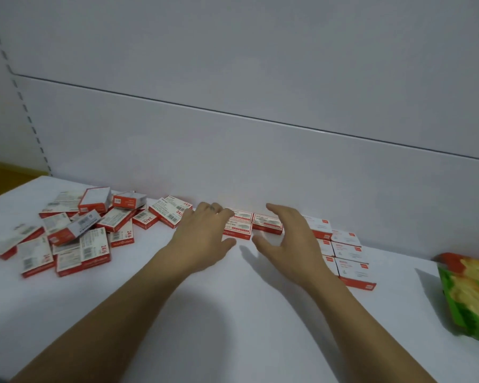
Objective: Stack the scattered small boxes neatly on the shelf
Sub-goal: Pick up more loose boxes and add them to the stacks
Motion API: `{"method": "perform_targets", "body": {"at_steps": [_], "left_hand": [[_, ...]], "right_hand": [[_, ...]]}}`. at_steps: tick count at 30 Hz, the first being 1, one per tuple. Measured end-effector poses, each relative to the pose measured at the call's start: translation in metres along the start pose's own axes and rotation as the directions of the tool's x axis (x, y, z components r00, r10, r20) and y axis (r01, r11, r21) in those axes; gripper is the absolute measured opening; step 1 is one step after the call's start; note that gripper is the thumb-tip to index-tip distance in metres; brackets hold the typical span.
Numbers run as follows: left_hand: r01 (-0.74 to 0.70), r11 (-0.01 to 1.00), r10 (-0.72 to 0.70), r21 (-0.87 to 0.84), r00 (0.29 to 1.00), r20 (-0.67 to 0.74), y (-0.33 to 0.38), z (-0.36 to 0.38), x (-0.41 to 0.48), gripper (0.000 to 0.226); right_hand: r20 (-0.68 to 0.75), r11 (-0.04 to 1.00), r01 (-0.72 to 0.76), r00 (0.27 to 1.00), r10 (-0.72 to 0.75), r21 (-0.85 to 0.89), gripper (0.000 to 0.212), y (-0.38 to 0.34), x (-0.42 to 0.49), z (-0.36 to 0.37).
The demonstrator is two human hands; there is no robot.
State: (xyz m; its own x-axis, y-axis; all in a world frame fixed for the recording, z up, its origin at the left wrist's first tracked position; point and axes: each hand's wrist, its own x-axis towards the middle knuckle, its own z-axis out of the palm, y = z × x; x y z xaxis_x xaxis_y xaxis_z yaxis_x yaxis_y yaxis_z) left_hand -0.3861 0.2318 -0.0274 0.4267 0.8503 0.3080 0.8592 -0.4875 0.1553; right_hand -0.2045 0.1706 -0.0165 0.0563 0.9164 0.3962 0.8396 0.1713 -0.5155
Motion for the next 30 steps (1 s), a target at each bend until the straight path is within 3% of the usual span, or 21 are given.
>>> {"method": "perform_targets", "body": {"at_steps": [9, 17, 24, 30], "left_hand": [[0.198, 0.971, -0.204, 0.131, 0.978, 0.034, -0.057, -0.037, -0.06, 0.059], [0.471, 0.822, -0.492, 0.319, 0.87, -0.016, -0.097, -0.056, -0.116, 0.057], [0.608, 0.779, -0.601, 0.154, 0.794, -0.09, -0.092, -0.042, -0.12, 0.046], [0.583, 0.812, -0.568, 0.01, 0.795, -0.213, -0.087, -0.036, -0.111, 0.034]], "right_hand": [[0.22, 0.969, 0.223, 0.956, -0.195, -0.111, 0.072, -0.048, 0.006, 0.035], [0.423, 0.906, 0.36, 0.873, -0.243, -0.224, 0.057, -0.075, -0.017, 0.068], [0.451, 0.906, 0.342, 0.869, -0.203, -0.251, 0.055, -0.074, -0.027, 0.063], [0.376, 0.925, 0.31, 0.902, -0.213, -0.219, 0.062, -0.069, -0.023, 0.043]]}}
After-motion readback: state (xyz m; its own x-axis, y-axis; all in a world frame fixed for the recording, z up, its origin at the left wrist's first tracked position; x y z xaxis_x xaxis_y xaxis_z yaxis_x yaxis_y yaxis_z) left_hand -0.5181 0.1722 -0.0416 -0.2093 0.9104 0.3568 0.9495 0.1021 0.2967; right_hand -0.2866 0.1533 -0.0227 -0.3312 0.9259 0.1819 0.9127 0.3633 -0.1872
